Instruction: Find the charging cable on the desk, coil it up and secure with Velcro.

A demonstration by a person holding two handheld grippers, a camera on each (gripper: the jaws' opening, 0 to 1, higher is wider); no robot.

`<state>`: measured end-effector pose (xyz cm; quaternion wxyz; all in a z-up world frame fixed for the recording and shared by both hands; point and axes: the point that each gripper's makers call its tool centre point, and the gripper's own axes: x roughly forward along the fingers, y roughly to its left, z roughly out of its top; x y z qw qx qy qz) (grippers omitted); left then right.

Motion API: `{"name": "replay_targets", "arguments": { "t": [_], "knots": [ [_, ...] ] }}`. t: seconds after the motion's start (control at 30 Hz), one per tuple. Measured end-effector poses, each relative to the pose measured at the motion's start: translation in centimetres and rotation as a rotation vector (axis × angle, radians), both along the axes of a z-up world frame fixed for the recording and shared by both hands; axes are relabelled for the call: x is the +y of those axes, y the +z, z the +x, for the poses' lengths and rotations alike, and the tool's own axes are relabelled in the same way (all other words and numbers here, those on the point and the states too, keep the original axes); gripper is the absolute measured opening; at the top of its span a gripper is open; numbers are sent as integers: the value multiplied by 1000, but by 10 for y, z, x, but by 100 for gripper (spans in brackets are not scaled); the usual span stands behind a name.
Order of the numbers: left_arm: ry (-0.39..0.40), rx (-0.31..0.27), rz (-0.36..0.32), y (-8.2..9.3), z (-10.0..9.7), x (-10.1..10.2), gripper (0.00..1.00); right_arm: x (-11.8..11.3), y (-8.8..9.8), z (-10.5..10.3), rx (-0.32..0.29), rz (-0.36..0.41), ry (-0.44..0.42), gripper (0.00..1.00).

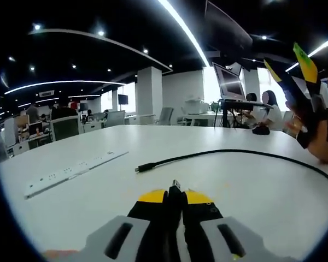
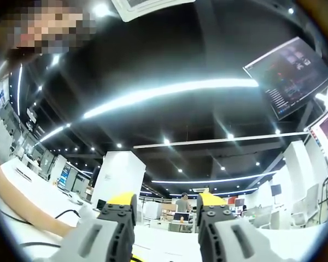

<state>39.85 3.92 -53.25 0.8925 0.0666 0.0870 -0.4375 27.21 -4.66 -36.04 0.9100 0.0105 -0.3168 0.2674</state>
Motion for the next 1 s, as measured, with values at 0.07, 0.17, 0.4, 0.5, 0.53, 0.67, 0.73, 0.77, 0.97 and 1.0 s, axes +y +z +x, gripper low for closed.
{"name": "replay_targets", "arguments": {
  "t": [0.07, 0.17, 0.4, 0.5, 0.53, 0.67, 0.73, 0.77, 0.97, 1.0],
  "knots": [
    [-9, -2, 1, 0, -2, -1, 12, 0, 0, 0, 0, -1, 0, 45],
    [-30, -3, 1, 0, -5, -4, 12, 0, 0, 0, -1, -1, 0, 45],
    [-72, -7, -2, 3, -12, -10, 11, 0, 1, 0, -2, 0, 2, 45],
    [-89, -8, 9, 1, -14, -13, 11, 0, 1, 0, -3, 1, 0, 45],
    [-93, -8, 13, 0, -14, -14, 11, 0, 1, 0, -2, 1, 0, 45],
    [-105, -10, 16, 0, -15, -15, 11, 0, 1, 0, -2, 2, -1, 45],
    [-111, -10, 13, 0, -16, -15, 11, 0, 1, 0, -2, 1, 0, 45],
    [-114, -9, 12, 0, -16, -16, 11, 0, 1, 0, -2, 1, 0, 45],
    [-116, -5, 10, -1, -17, -15, 11, 0, 0, 0, 0, -1, 0, 45],
    [-116, -3, 6, -1, -17, -15, 11, 0, 0, 1, 1, -1, -2, 45]
  ]
}}
